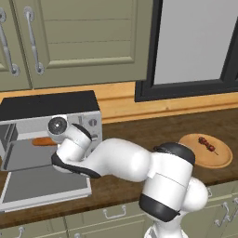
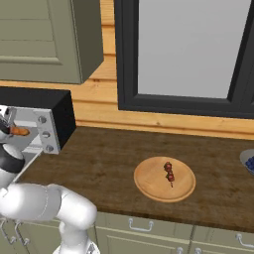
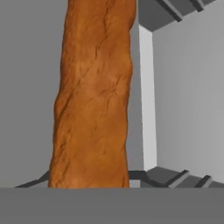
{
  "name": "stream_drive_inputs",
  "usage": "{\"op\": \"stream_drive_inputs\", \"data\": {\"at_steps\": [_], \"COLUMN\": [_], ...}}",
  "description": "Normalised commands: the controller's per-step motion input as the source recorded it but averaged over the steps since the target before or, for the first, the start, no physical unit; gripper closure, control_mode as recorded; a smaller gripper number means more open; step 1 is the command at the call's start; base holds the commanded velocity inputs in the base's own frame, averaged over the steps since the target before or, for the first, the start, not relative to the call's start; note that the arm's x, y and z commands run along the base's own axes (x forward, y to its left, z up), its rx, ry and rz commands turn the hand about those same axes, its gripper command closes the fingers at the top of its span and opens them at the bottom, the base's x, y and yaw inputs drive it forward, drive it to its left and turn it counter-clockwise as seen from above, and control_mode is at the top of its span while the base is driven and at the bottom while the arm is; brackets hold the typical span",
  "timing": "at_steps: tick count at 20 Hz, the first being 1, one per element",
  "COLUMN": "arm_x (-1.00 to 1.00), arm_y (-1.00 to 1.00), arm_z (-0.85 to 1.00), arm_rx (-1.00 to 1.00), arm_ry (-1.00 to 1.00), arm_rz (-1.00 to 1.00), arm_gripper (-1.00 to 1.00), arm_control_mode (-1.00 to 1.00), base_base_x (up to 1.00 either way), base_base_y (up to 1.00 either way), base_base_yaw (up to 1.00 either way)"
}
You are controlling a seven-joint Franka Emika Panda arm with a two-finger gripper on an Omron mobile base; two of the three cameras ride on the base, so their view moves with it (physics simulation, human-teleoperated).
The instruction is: Pick up the kebab skewer and baguette bread, and place them inside the toaster oven. Close the toaster oven door and start by setting the timer.
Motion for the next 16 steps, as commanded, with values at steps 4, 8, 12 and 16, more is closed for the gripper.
{"op": "stream_drive_inputs", "data": {"at_steps": [4,8,12,16], "arm_x": [0.09,0.06,0.23,0.29], "arm_y": [0.16,0.02,0.00,0.00], "arm_z": [0.18,0.35,0.04,-0.04], "arm_rx": [0.02,0.00,0.00,0.00], "arm_ry": [0.00,0.00,0.00,0.00], "arm_rz": [0.00,0.00,0.00,0.00], "arm_gripper": [1.00,1.00,1.00,1.00], "arm_control_mode": [-1.00,-1.00,-1.00,-1.00], "base_base_x": [0.00,0.00,0.00,0.00], "base_base_y": [0.00,0.00,0.00,0.00], "base_base_yaw": [0.00,0.00,0.00,0.00]}}
